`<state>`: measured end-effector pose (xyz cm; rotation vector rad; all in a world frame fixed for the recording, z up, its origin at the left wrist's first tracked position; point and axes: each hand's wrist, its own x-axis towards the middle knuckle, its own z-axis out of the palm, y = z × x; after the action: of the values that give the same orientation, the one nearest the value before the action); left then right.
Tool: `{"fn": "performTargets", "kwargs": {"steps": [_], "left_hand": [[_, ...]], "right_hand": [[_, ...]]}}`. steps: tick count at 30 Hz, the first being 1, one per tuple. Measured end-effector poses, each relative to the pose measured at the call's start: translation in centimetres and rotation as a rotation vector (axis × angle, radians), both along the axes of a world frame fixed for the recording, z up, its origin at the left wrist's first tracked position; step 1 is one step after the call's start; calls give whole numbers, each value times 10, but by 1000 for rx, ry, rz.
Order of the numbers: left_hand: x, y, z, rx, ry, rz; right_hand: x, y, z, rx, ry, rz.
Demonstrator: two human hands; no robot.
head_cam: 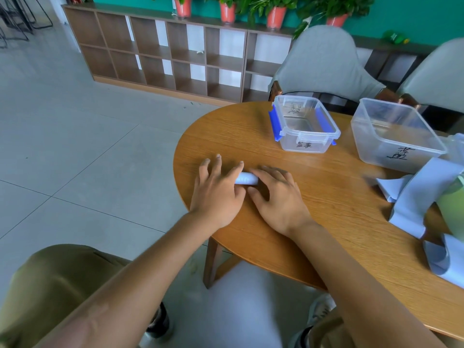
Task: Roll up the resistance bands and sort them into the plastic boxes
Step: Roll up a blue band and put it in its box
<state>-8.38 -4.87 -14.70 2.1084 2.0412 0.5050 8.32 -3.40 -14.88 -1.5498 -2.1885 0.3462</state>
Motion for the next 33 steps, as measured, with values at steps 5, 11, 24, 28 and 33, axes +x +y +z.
{"fn": "performTargets", "kwargs": {"steps": [5,11,24,28,33], "left_hand": [[-14,25,15,-213,-114,-67],[-24,44,20,-290,-101,-164],[-32,43,0,159,-294,-257],[-33,46,-8,208,-187,-322],[-32,44,-8,197,-171,-344]], "right_hand": [[0,18,4,-30,-53,9],[1,31,7,-51,-76,38],[3,35,0,4,-49,42],[2,34,-1,35,-36,54],[6,28,0,57,202,107]]}}
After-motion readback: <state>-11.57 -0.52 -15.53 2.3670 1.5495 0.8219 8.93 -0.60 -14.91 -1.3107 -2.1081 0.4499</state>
